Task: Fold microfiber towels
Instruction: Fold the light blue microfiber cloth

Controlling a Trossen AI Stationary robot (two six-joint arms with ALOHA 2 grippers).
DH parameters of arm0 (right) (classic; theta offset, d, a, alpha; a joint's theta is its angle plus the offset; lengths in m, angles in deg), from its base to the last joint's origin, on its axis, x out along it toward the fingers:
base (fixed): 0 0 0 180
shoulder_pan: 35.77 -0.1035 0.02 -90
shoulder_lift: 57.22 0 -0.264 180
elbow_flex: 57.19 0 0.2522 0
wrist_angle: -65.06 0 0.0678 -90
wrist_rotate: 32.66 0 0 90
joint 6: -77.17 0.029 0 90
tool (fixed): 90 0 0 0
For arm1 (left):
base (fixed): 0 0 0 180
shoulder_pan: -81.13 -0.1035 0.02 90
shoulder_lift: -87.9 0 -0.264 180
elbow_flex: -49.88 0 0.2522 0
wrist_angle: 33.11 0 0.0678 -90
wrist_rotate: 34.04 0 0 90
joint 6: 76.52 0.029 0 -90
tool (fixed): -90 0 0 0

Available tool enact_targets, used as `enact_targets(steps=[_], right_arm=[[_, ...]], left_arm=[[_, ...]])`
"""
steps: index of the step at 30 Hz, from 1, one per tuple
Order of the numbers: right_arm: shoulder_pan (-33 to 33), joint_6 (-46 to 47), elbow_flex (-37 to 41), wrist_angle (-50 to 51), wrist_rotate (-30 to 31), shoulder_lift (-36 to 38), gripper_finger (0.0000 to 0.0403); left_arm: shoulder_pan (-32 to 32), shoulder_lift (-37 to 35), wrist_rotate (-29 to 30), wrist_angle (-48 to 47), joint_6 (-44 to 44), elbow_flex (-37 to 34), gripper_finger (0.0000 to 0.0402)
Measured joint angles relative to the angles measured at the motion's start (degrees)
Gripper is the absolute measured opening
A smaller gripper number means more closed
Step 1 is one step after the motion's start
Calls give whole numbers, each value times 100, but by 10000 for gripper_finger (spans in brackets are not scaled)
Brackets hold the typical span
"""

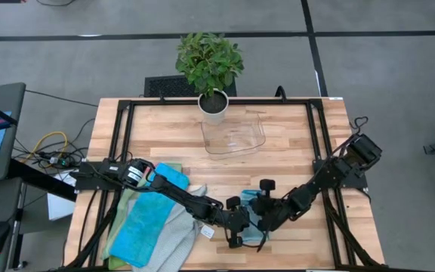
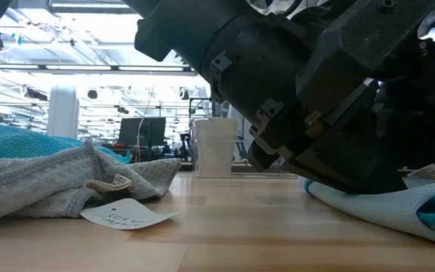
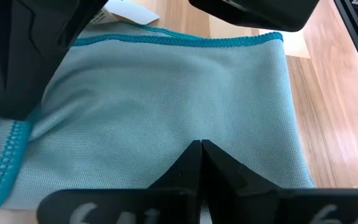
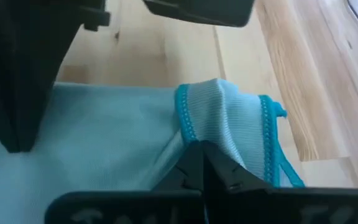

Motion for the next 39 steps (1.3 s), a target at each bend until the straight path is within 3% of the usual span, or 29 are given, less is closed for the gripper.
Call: enact_targets(steps=[5,13,18,21,26,39], right_arm=[[0,218,0,102,61,0,8],[0,918,2,1096,607,410,6],[-5,1275,8,1708,1018,630,24],[-120,832,87,1050,1218,806,40],[-237,-789,131,-503,303,704,58],[229,-859,129,-655,-430,-146,106]], left_arm=[[0,0,0,-2,-1,0,2],[11,0,0,-32,-17,0,2],[11,0,0,-39,-17,0,2],[11,0,0,-42,-15,0,2],[11,0,3,-46,-15,0,2],[11,0,95,-52,-15,0,2]])
